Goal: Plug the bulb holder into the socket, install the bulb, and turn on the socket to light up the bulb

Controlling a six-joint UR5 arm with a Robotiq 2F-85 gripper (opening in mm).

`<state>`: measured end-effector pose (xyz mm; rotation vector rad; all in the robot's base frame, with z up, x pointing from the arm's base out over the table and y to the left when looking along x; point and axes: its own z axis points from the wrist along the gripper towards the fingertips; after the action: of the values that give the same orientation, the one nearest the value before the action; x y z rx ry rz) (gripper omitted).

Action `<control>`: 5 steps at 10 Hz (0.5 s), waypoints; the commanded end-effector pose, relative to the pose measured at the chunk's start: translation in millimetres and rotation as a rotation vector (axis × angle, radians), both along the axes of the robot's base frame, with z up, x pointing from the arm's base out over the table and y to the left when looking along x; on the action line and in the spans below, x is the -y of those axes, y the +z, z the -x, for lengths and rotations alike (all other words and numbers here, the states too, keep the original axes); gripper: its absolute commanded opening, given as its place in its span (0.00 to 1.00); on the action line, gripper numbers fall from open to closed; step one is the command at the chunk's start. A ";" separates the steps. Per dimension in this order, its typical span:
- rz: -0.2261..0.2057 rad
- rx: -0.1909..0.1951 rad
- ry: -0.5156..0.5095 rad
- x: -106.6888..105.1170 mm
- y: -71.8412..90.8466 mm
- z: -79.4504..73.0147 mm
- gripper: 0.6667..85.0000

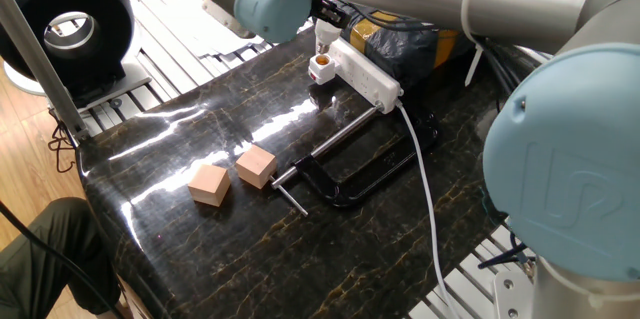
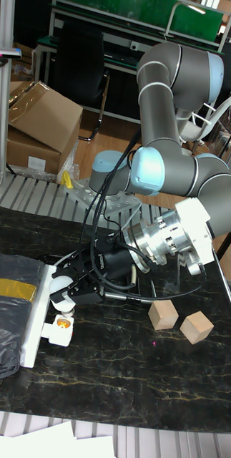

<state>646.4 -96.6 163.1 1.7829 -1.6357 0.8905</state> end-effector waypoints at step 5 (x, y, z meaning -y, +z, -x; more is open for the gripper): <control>0.057 0.014 0.014 -6.5 -1.6 -0.5 0.53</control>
<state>646.6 -90.7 164.6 1.7605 -1.5980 0.9377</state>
